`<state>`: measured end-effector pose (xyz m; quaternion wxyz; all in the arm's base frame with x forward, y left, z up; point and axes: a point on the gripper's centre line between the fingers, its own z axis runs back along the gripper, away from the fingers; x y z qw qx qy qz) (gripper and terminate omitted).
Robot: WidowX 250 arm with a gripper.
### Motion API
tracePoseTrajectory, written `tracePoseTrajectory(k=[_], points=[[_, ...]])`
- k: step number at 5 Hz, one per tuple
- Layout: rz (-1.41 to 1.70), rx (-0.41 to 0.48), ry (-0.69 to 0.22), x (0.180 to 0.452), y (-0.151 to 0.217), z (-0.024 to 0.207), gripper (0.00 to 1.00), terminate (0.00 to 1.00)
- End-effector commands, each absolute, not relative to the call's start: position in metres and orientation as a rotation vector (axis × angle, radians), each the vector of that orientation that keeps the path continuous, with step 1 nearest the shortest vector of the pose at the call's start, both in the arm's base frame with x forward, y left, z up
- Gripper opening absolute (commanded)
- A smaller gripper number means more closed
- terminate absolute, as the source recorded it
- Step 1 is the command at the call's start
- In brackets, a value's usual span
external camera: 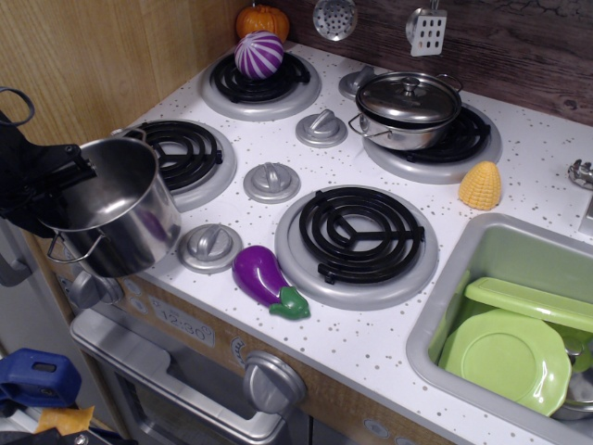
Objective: Put pot on stove which is near stove
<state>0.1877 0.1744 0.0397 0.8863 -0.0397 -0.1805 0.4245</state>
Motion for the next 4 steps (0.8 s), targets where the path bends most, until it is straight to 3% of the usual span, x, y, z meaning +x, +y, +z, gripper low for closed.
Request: tracePoseTrajectory(k=[1,4], points=[[0.923,-0.048,-0.47,0.197,0.177,0.054,0.0,0.0],[0.936,-0.002,-0.6,0.215,0.185,0.059,0.0,0.0]])
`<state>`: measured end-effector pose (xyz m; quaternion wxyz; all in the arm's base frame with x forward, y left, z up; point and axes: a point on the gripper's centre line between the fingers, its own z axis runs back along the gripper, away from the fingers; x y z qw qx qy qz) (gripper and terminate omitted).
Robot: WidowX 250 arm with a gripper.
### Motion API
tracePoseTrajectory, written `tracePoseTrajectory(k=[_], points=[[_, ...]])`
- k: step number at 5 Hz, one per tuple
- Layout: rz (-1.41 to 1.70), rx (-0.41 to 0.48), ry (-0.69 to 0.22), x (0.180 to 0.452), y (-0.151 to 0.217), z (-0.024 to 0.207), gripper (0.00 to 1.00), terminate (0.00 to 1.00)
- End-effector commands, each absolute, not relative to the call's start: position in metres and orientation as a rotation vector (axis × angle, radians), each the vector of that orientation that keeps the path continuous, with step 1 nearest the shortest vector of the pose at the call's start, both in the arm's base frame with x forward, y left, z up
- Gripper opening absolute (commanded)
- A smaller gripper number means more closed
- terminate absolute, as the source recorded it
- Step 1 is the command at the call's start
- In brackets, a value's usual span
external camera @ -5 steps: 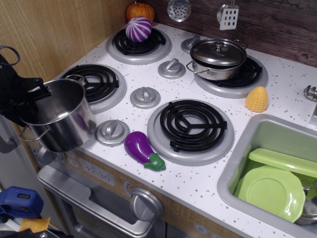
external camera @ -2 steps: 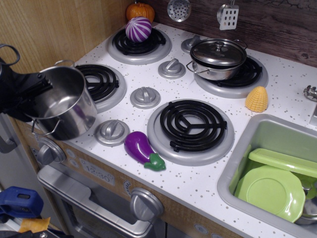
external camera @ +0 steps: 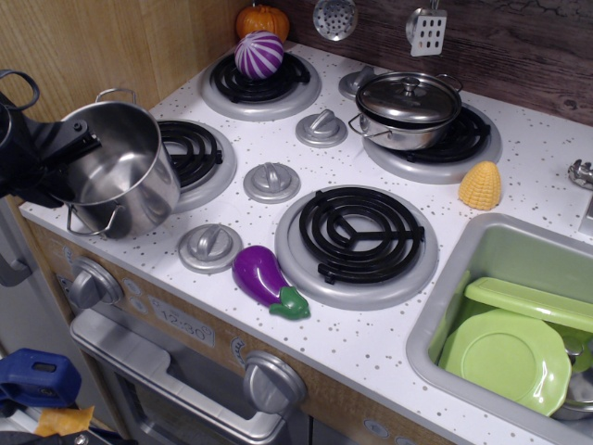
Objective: Put pot on stove which is near stove
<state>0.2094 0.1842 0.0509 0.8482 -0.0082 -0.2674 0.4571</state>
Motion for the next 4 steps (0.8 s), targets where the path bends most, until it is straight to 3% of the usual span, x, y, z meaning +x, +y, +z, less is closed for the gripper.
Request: tracePoseTrajectory(k=[1,4], points=[[0.883,-0.017,-0.624,0.232,0.195,0.058,0.0,0.0],[0.836,-0.035,-0.663,0.254,0.199,0.057,0.0,0.0]])
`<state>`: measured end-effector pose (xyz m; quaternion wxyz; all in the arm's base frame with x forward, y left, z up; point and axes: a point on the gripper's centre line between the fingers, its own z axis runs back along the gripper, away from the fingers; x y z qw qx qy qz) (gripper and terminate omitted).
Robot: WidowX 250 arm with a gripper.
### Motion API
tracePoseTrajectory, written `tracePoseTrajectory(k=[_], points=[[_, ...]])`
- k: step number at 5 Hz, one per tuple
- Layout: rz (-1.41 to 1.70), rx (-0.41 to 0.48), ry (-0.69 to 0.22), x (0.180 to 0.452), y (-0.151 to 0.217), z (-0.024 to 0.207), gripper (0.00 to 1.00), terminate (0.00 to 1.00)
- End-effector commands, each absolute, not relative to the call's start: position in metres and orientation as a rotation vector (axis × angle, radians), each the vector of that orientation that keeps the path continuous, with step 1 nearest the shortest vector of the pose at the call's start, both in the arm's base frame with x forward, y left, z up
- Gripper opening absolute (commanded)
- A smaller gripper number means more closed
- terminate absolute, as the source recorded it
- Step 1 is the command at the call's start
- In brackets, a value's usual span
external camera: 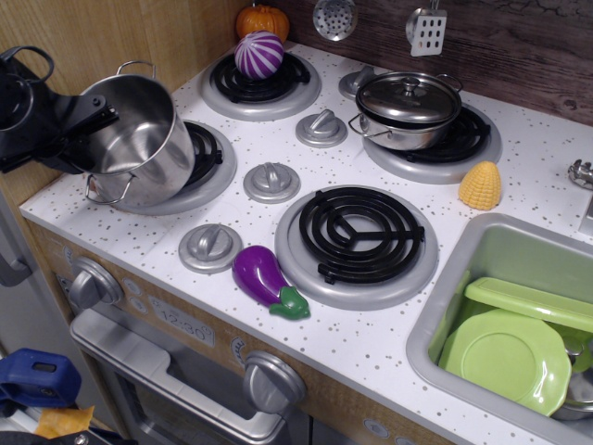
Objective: Put pot on stove which is near stove
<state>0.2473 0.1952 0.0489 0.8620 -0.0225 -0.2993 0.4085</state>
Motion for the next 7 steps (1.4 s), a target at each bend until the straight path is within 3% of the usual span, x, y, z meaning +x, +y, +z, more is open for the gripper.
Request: tracePoseTrajectory(k=[1,4,5,6,7], points=[[0.819,-0.046,-0.679,0.263,0.201,0.057,0.0,0.0],[0.773,-0.062,-0.721,0.284,0.21,0.056,0.0,0.0],[0.769,-0.082,-0.725,0.286,0.207,0.055,1.0,0.0],[0.769,-0.082,-0.725,0.286,0.207,0.055,1.0,0.0],[0.769,-0.082,-0.725,0.286,0.207,0.055,1.0,1.0]])
